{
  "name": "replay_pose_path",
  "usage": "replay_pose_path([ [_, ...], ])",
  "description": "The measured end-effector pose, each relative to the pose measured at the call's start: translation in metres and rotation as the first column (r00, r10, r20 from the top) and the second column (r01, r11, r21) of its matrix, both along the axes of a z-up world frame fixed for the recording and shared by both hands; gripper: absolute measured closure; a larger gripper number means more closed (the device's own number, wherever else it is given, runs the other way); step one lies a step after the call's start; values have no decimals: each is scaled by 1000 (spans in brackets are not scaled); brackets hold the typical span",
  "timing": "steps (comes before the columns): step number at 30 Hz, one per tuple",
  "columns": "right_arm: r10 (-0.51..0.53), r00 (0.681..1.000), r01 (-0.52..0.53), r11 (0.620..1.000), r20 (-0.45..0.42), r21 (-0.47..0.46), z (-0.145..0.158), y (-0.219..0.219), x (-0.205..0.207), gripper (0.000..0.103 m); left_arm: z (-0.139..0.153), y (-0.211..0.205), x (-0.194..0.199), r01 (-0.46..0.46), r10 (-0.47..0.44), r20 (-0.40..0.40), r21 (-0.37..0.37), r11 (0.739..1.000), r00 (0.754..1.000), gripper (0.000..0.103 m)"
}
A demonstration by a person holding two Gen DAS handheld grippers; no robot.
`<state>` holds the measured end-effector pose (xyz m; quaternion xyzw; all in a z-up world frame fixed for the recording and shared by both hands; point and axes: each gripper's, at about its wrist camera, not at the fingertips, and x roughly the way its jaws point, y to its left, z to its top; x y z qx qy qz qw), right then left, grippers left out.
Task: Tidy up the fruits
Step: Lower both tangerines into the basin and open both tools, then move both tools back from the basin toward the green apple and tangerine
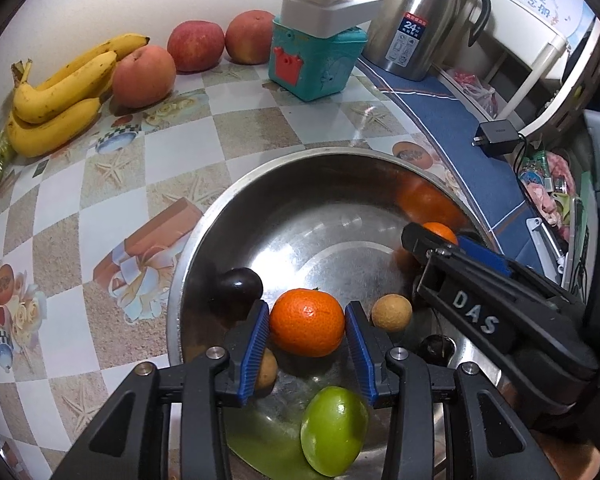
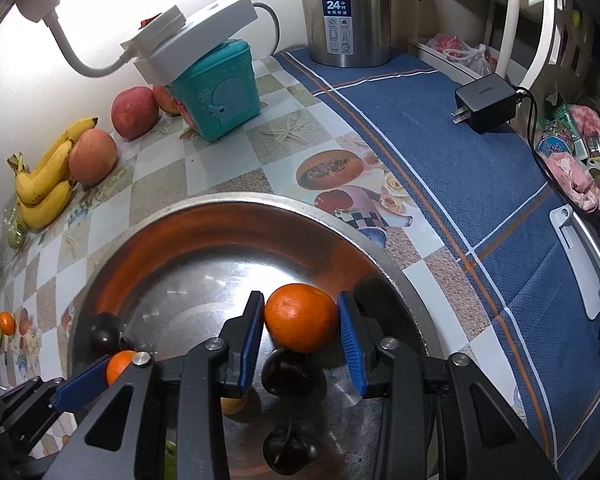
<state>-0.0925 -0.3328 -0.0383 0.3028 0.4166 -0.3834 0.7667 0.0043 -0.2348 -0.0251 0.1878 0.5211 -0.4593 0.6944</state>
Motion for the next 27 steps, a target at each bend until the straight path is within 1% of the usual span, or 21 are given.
replay_pose_path([
  [1, -2, 1000, 2, 1000, 9, 0, 2, 0, 0, 50, 2, 1, 1, -4, 4, -4, -5, 1000, 1000, 60],
  [3, -5, 1000, 6, 1000, 24, -4, 7, 0, -1, 50, 5, 2, 3, -10, 10, -7, -11, 1000, 1000, 60],
  [6, -13, 999, 14, 1000, 43, -14, 16, -1, -2, 50, 18, 4, 7, -17, 17, -6, -43, 999, 1000, 59],
  [8, -16, 998, 17, 1000, 57, -21, 23, -1, -3, 50, 27, 6, 8, -18, 18, -1, -63, 998, 1000, 53],
  [12, -19, 997, 22, 999, 80, -41, 36, 0, -3, 50, 41, 10, 13, -33, 33, 6, -83, 996, 999, 51],
  [17, -22, 996, 26, 998, 84, -50, 45, 2, -3, 50, 49, 23, 34, -127, 129, 26, -46, 991, 991, 50],
  [21, -7, 998, 9, 999, 63, -35, 42, 5, 3, 50, 51, 40, 57, -220, 220, 50, -4, 975, 974, 50],
  [25, 8, 1000, -8, 1000, 13, -20, 37, 11, 10, 50, 51, 58, 73, -279, 278, 67, 10, 960, 958, 43],
  [27, 13, 1000, -13, 1000, 5, 3, 34, 14, 12, 50, 51, 64, 79, -297, 295, 72, 19, 955, 953, 43],
])
